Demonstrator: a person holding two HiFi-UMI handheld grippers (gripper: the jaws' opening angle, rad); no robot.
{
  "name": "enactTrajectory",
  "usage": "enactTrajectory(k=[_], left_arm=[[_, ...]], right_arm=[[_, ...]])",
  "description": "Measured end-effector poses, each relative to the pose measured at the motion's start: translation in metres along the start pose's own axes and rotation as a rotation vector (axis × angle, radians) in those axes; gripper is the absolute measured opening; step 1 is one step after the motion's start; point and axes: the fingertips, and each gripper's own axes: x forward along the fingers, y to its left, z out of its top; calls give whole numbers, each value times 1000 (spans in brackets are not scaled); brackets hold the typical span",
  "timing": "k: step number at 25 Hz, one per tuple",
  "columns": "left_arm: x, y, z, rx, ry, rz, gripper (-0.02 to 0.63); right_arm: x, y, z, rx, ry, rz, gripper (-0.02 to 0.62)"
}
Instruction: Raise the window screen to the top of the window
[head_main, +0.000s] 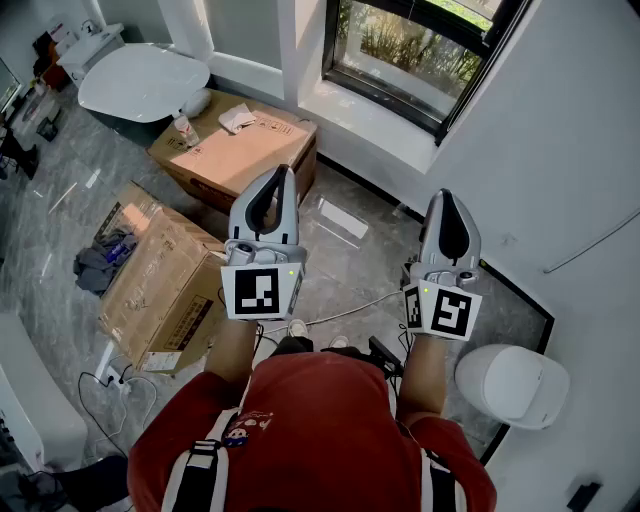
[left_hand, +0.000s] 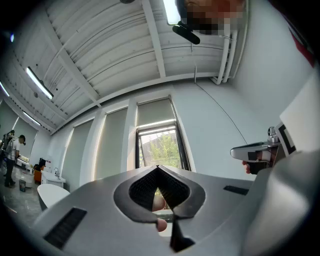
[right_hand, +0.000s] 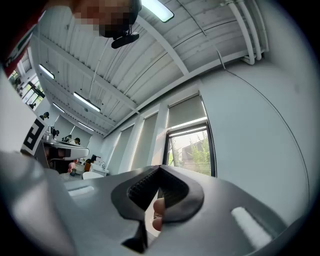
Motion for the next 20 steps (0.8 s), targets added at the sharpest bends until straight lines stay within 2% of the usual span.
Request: enactTrajectory(k=[8, 20], left_arm=[[10, 16, -10, -24, 0, -7, 5], [24, 71, -35, -65, 9, -25, 5]], right_arm=[[12, 10, -8, 11, 3, -3, 9], [43, 57, -23, -25, 17, -8, 9]])
